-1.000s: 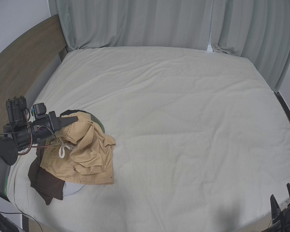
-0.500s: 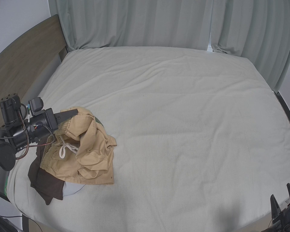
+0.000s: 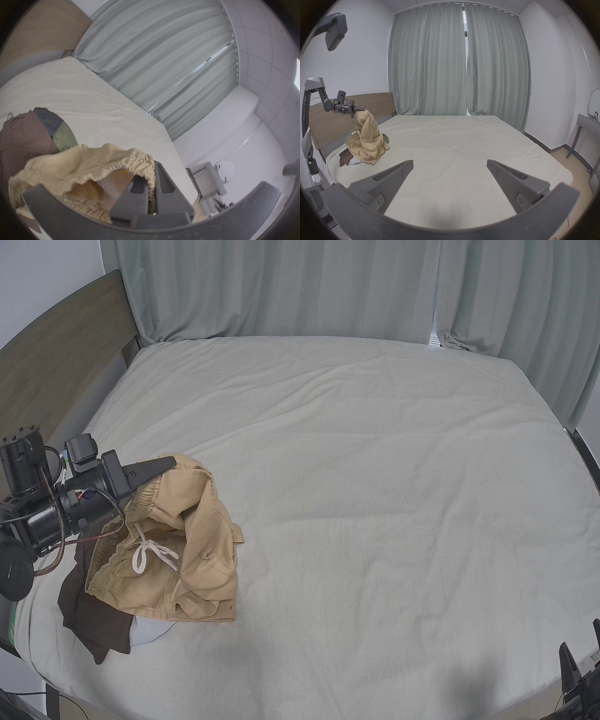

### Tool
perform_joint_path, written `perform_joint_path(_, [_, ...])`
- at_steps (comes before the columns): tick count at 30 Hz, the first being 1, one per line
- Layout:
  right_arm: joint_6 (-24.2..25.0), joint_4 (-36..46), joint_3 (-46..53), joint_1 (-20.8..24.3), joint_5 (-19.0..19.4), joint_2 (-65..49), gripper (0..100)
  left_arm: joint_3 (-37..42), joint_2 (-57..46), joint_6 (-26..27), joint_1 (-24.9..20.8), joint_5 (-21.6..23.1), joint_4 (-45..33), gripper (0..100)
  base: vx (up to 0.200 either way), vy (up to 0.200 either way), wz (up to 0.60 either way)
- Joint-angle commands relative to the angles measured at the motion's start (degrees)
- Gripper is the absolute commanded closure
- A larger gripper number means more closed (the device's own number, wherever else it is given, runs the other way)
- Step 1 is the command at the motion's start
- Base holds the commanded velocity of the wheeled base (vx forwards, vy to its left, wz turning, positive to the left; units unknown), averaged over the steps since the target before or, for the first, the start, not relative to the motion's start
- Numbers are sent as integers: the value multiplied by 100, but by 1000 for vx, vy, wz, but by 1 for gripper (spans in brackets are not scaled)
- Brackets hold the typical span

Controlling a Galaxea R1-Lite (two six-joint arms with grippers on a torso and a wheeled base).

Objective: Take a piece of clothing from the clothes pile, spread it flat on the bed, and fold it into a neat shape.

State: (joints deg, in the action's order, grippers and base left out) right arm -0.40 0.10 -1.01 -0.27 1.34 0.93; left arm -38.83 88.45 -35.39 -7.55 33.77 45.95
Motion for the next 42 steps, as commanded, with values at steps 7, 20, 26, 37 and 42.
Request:
perform_joint_path(7, [-4, -1, 92, 0, 7, -84, 0, -424, -30, -1277, -1047, -1522, 705, 100, 0, 0, 0])
perform_joint_path(20, [-4, -1, 92, 0, 7, -84, 0, -863, -21, -1814, -1908, -2164, 705, 100, 0, 0, 0])
perform_joint_path(26, [-4, -1, 92, 0, 7, -84, 0, -1215, 111, -1945, -2533, -2595, 688, 100, 0, 0, 0])
perform_joint_path(37, [-4, -1, 92, 0, 7, -84, 0, -1874, 629, -2060, -3315, -2990, 688, 100, 0, 0, 0])
perform_joint_path(42, [-4, -1, 92, 0, -2, -84, 0, -2059, 910, -2060, -3499, -3008, 688, 100, 0, 0, 0])
